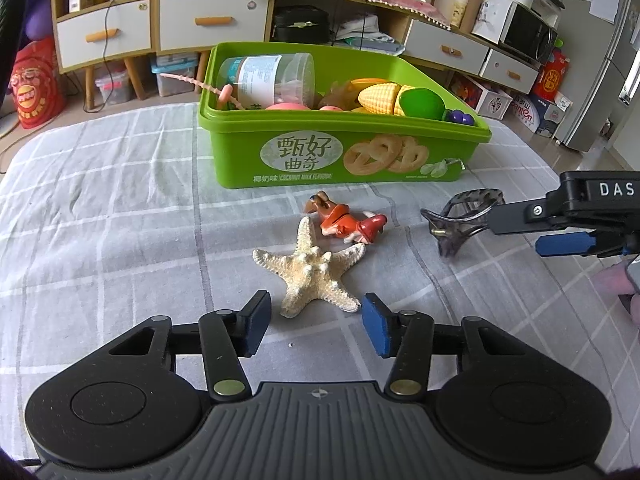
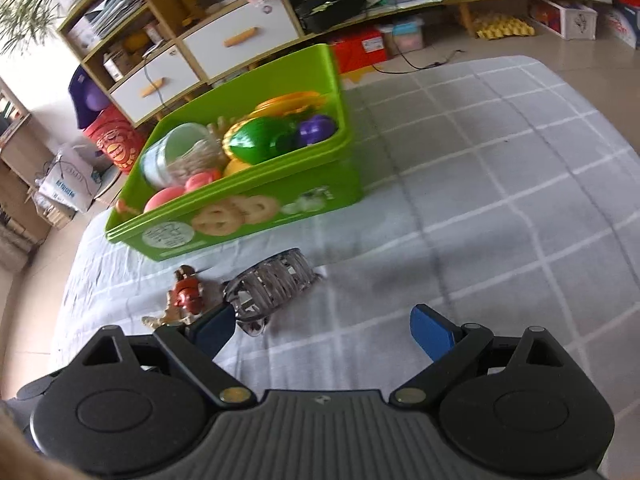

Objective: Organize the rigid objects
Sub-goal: 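Bring the right tool down over the leopard-print claw clip, then grasp the leopard-print claw clip with the right tool while the left tool grasps the starfish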

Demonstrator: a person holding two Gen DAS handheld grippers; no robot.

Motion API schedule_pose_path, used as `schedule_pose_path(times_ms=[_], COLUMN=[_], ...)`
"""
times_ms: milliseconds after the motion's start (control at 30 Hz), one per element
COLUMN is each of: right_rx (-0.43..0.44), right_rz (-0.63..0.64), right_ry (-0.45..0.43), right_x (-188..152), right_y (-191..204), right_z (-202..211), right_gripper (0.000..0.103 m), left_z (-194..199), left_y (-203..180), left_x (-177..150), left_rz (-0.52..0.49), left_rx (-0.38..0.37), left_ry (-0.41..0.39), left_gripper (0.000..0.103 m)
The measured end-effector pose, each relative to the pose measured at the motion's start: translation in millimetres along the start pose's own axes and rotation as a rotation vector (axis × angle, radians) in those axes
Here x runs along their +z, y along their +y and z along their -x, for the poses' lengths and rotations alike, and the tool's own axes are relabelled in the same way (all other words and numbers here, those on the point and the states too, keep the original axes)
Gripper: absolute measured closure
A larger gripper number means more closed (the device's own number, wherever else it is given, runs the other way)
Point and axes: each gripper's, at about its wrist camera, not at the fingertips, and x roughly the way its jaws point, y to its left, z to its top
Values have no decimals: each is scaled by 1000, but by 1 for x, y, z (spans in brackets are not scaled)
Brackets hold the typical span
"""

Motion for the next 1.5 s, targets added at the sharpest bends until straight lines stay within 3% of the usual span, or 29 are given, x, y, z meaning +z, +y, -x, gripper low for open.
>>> schedule_pose_path(times_ms=[367, 667, 1100, 1233, 1500], right_rx=[-137, -110, -101, -149, -207], right_rz=[3, -9, 126, 206, 310], right_ry=[49, 39, 102, 75, 23], right_x=[4, 4, -10, -14, -19], right_y=[-18, -25, 6, 16, 27], right_z=[11, 20, -14, -20, -29], right_gripper=[26, 26, 26, 26, 28], left_z=[0, 0, -9, -14, -19], left_y=[0, -1, -9, -10, -12], left_x=[0, 1, 3, 2, 1], left_rz=[3, 6, -27, -50, -108], left_rx=[-3, -7, 16, 41, 74], left_ry=[-6, -14, -36, -55, -83], left_gripper=[51, 52, 35, 28, 28])
